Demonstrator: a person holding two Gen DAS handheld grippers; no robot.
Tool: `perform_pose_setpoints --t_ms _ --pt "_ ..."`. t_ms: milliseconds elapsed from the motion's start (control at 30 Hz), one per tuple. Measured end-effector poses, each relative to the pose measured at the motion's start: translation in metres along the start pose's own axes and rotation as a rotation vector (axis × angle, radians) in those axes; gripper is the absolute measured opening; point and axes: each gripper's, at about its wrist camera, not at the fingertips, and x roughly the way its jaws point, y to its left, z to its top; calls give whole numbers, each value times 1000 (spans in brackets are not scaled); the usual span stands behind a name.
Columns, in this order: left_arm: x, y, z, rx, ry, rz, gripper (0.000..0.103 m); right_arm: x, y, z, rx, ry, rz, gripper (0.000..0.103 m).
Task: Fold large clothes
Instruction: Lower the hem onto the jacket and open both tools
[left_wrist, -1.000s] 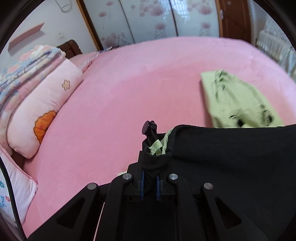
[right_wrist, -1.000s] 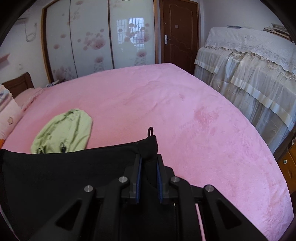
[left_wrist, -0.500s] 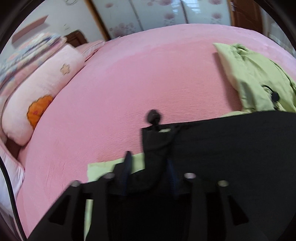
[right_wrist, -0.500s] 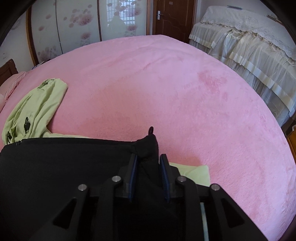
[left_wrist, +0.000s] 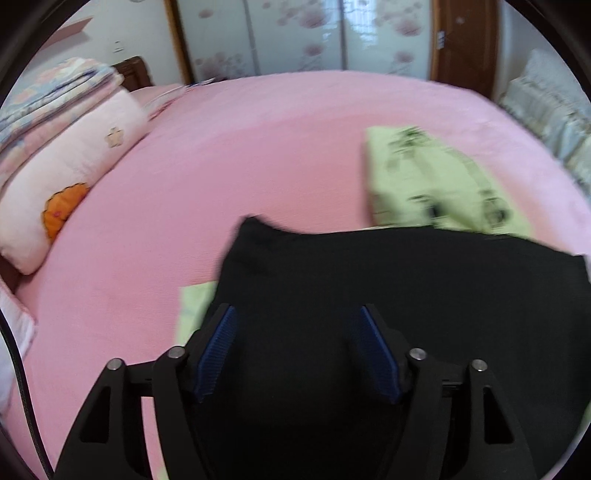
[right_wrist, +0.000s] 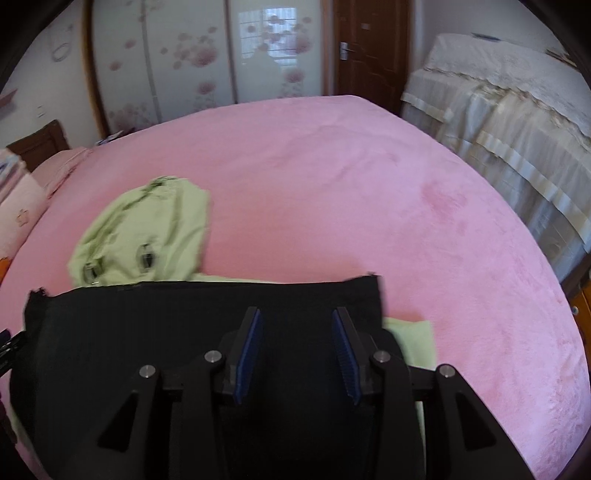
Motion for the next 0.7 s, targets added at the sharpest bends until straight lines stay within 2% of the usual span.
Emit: perform_pose_setpoints --t_ms 67,167,233,267,333,433,600,700 --pt "-8 -20 3 -9 4 -56 76 -1 27 0 -19 -4 50 40" --pt "-3 -41 2 -45 36 -96 76 6 62 -4 -33 12 124 40" --pt "8 -51 -2 -45 55 -70 76 17 78 -10 -45 46 149 40" --pt "18 -54 -7 -33 78 -30 76 23 81 -13 -50 65 160 40" --pt "30 -55 -16 -16 114 21 76 34 78 -21 -55 98 137 40" --pt "36 -35 -29 -36 120 33 78 47 48 -33 -39 141 70 40" --pt "36 10 -43 -64 128 87 85 44 -36 -52 25 148 -78 40" --pt "33 33 -51 -75 137 91 85 33 -82 -64 74 155 -94 40"
